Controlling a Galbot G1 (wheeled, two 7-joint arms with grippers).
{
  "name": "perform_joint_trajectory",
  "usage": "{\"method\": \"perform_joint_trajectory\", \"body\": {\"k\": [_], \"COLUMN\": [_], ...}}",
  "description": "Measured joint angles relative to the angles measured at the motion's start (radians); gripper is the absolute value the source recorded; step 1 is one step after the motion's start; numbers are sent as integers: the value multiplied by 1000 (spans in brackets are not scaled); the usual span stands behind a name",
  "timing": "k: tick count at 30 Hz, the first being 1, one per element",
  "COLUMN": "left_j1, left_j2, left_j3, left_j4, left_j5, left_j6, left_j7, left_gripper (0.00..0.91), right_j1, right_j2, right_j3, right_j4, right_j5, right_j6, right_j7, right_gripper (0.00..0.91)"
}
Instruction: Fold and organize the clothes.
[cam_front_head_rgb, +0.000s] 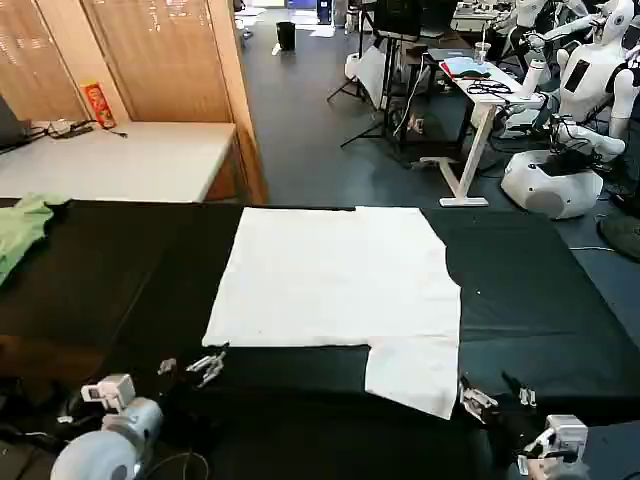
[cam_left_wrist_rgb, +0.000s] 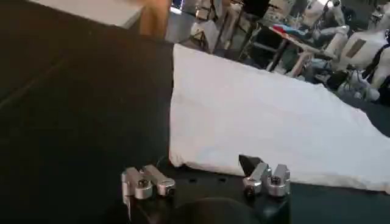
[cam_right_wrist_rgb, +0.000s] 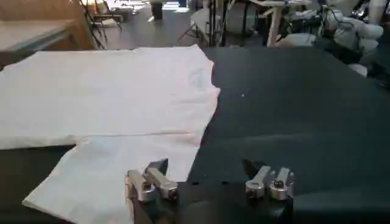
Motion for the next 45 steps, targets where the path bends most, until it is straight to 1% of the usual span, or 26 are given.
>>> {"method": "perform_joint_trajectory", "body": {"k": [1, 3, 4, 5, 6, 7, 8, 9, 10, 11, 12, 13, 14, 17, 22, 26, 30, 32, 34, 35, 36, 37, 41, 45], "left_j1": [-1, -5, -8, -10, -12, -13, -15, -17, -19, -21, -24, -28, -31, -38, -38, -26, -1, 14, 32, 41, 50, 55, 54, 46], "left_j2": [0, -2, -4, -5, -6, -6, -6, -6, -6, -6, -7, -8, -9, -13, -16, -15, -15, -15, -16, -16, -16, -16, -25, -25], "left_j3": [0, 1, 2, 2, 3, 3, 4, 4, 6, 6, 8, 12, 16, 27, 39, 38, 23, 14, 3, -2, -7, -9, -5, 3], "left_j4": [4, 12, 18, 24, 28, 34, 40, 44, 49, 54, 58, 64, 69, 79, 79, 60, 24, 2, -19, -30, -41, -48, -51, -49], "left_j5": [1, 3, 3, 3, 2, 2, 2, 2, 3, 4, 6, 8, 10, 18, 31, 38, 44, 43, 41, 41, 40, 40, 49, 70], "left_j6": [0, 1, 0, -1, -2, -3, -4, -6, -8, -9, -9, -10, -11, -12, -12, -11, -5, -4, -4, -4, -4, -4, -4, -9], "left_j7": [-3, -10, -11, -11, -11, -10, -10, -9, -9, -9, -8, -8, -7, -4, -2, -6, -17, -20, -23, -23, -23, -23, -23, -19], "left_gripper": [878, 731, 683, 595, 556, 371, 263, 127, 107, 59, 0, 0, 0, 0, 0, 0, 0, 0, 0, 0, 0, 0, 0, 0], "right_j1": [4, 10, 13, 14, 16, 17, 17, 18, 18, 19, 19, 18, 17, 13, -3, -25, -69, -95, -111, -113, -113, -112, -88, -52], "right_j2": [2, 3, 3, 3, 3, 5, 6, 8, 11, 14, 16, 19, 20, 24, 25, 25, 25, 25, 25, 24, 21, 19, 8, 7], "right_j3": [-5, -12, -16, -19, -23, -27, -30, -32, -35, -39, -41, -44, -46, -48, -42, -31, -16, -10, -3, -2, -2, -2, -11, -18], "right_j4": [-7, -19, -25, -30, -37, -42, -45, -49, -54, -56, -58, -58, -59, -60, -44, -4, 66, 99, 115, 119, 121, 121, 108, 59], "right_j5": [-2, -3, -3, -3, -4, -6, -7, -10, -13, -16, -18, -20, -22, -25, -30, -29, -29, -28, -27, -27, -27, -27, -55, -63], "right_j6": [0, -1, -2, -3, -4, -5, -5, -6, -6, -5, -5, -5, -4, -4, -2, -11, -37, -37, -24, -11, -2, 0, 20, 21], "right_j7": [0, 1, 1, 1, 1, 1, 1, 1, 1, 1, 1, 1, 1, 2, 5, 16, 30, 30, 19, 11, 1, -8, -47, -49], "right_gripper": [878, 868, 809, 790, 770, 712, 673, 614, 556, 449, 312, 166, 107, 59, 49, 29, 29, 29, 29, 98, 293, 878, 878, 878]}}
